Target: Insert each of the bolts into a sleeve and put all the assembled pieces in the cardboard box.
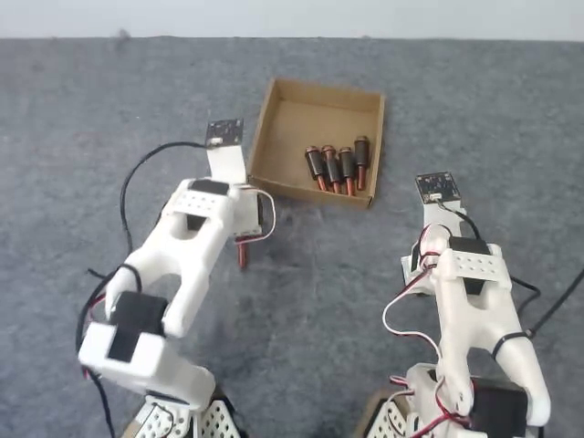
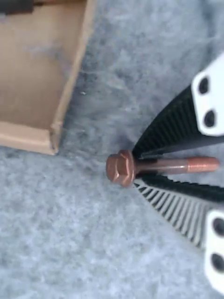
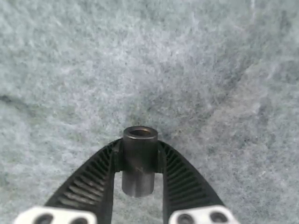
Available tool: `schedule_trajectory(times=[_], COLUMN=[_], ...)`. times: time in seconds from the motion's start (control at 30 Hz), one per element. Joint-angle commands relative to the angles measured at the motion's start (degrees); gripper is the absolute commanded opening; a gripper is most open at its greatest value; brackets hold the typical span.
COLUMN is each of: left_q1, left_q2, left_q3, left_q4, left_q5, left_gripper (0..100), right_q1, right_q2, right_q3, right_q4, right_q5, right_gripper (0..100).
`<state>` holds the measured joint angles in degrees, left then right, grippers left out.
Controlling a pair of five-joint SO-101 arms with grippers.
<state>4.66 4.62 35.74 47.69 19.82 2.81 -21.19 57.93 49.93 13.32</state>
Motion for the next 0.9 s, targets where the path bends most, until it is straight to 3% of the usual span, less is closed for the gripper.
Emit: schedule_trajectory(times=[0.0,0.23,0.37,0.63,0.87], left_q1=[-2.5,-8.8,-8.9,-8.6,-8.6], left_q2=[-5.9,-6.7,-6.8,-6.8,-6.8], left_q3=[2.8,6.2,6.7,6.8,6.8], left_q4=[-3.1,-3.0,-3.0,-3.1,-3.1], left_q5=[-0.5,-0.5,-0.5,-0.5,-0.5], left_gripper=[1,1,1,1,1], right_q1=[-0.5,0.0,-0.6,-2.5,-5.1], right_q2=[-2.9,-2.6,-2.6,-2.5,-2.5], right_q3=[-0.2,-6.0,-10.2,-12.5,-12.5], right_q4=[-0.8,-3.9,-5.4,-24.7,-37.3], right_q5=[1.2,1.8,6.2,12.3,12.6], right_gripper=[0.6,0.6,0.8,0.7,0.9])
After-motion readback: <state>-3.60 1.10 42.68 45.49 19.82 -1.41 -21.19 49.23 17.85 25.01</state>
